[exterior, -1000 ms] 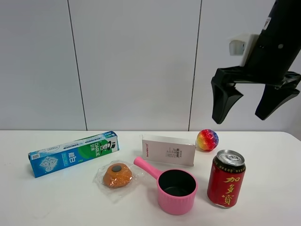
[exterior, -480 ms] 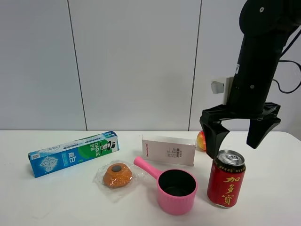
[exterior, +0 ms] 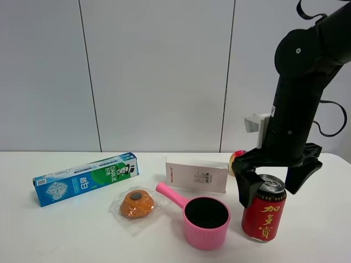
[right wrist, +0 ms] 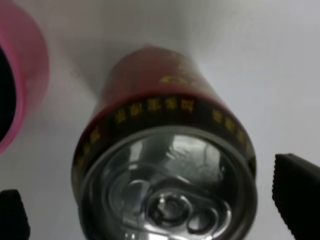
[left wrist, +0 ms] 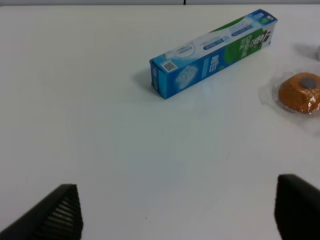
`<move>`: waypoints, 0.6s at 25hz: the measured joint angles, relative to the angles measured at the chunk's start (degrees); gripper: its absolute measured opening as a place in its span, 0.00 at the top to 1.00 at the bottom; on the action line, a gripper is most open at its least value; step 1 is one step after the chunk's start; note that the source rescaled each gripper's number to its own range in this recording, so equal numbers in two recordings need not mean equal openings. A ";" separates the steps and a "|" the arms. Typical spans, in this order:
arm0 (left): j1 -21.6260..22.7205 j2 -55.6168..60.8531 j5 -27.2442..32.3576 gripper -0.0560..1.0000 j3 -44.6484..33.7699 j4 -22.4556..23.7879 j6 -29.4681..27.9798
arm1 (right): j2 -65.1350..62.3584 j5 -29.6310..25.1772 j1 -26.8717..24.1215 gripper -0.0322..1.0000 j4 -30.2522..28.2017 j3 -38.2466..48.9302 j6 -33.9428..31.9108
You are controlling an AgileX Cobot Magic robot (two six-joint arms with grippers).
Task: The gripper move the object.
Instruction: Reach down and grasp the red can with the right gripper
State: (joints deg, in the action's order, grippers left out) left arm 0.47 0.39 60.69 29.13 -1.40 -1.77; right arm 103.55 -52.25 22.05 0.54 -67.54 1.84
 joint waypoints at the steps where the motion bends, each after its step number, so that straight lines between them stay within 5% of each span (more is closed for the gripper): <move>1: 0.00 0.00 0.00 0.00 0.00 0.00 0.00 | 0.00 1.16 0.00 0.02 0.00 0.87 0.00; 15: 0.00 0.00 0.00 0.00 0.00 0.00 0.00 | 2.63 6.88 0.00 0.02 -0.54 2.09 0.00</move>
State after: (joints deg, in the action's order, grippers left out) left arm 0.47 0.39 60.69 29.13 -1.40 -1.77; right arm 106.18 -45.38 22.05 0.00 -65.45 1.84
